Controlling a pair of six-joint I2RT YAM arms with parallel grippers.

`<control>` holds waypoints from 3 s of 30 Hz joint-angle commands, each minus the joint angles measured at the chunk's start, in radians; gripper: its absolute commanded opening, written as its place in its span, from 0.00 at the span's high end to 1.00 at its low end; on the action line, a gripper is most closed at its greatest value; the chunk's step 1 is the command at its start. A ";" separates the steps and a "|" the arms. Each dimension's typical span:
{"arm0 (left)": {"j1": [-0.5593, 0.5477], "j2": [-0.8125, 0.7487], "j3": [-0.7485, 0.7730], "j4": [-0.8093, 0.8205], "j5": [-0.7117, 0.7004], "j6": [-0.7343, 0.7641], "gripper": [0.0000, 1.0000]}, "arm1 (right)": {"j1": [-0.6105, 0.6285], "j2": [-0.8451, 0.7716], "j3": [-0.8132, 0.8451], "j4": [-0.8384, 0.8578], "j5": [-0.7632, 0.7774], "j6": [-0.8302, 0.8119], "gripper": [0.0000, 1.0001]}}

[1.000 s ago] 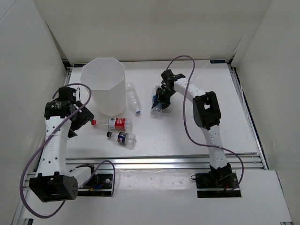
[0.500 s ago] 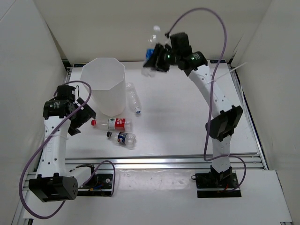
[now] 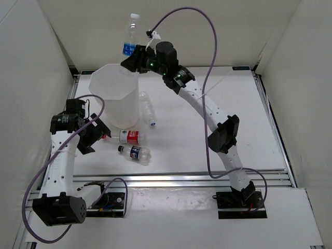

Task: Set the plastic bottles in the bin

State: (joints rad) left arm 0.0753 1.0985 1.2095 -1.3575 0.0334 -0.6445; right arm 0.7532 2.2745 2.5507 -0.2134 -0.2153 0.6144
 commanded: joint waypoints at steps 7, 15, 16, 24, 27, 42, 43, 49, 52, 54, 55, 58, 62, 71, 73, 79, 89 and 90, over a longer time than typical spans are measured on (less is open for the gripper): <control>-0.005 0.006 -0.018 -0.063 -0.009 -0.021 0.00 | 0.097 -0.225 -0.038 0.042 0.126 -0.351 0.00; -0.005 0.017 -0.031 -0.005 -0.009 -0.066 0.00 | -0.185 -0.454 -0.371 -0.147 0.188 -0.070 0.00; -0.005 0.017 -0.031 -0.005 0.000 -0.066 0.00 | -0.213 -0.445 -0.398 -0.164 0.138 -0.058 0.00; -0.005 0.027 -0.059 0.015 0.031 -0.087 0.00 | -0.356 -0.083 -0.399 -0.259 -0.378 -0.067 0.00; -0.005 0.037 -0.068 0.015 0.031 -0.087 0.00 | -0.347 -0.014 -0.454 -0.216 -0.400 -0.067 0.00; -0.005 0.026 -0.149 0.034 0.040 -0.096 0.00 | -0.244 0.212 -0.417 -0.217 -0.477 -0.010 0.00; -0.005 0.026 -0.149 0.025 0.040 -0.096 0.00 | -0.233 0.212 -0.408 -0.231 -0.457 -0.010 0.00; -0.005 0.037 -0.149 0.014 0.051 -0.096 0.00 | -0.201 0.273 -0.403 -0.230 -0.470 0.039 0.00; -0.005 0.037 -0.149 0.005 0.051 -0.087 0.00 | -0.192 0.318 -0.360 -0.221 -0.501 0.065 0.00; -0.005 0.037 -0.149 0.005 0.051 -0.087 0.00 | -0.192 0.330 -0.360 -0.221 -0.521 0.082 0.08; -0.005 0.037 -0.149 0.005 0.051 -0.087 0.00 | -0.192 0.330 -0.360 -0.221 -0.530 0.082 0.15; -0.005 0.046 -0.171 0.014 0.051 -0.087 0.00 | -0.215 0.254 -0.446 -0.221 -0.530 0.052 0.54; -0.005 0.055 -0.171 0.040 0.051 -0.087 0.05 | -0.250 0.110 -0.624 -0.221 -0.490 -0.016 0.77; 0.032 0.086 -0.195 0.103 0.076 -0.106 0.05 | -0.324 -0.381 -0.802 -0.291 -0.440 -0.044 0.88; 0.041 0.097 -0.218 0.127 0.095 -0.106 0.05 | -0.301 -0.408 -0.646 -0.291 -0.429 -0.035 0.89; 0.041 0.127 -0.251 0.136 0.106 -0.106 0.05 | -0.166 -0.190 -0.094 -0.252 -0.374 -0.016 0.91; -0.003 0.149 -0.216 0.067 0.120 -0.058 0.05 | 0.020 -0.010 -0.001 0.098 -0.075 -0.188 0.80; -0.003 0.159 -0.194 0.057 0.111 -0.058 0.05 | 0.029 -0.010 -0.001 0.098 -0.075 -0.206 0.80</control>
State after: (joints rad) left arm 0.0822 1.2560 0.9539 -1.2766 0.1474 -0.7223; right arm 0.7746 2.2513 2.5374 -0.2016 -0.4011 0.5129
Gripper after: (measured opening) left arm 0.954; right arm 0.429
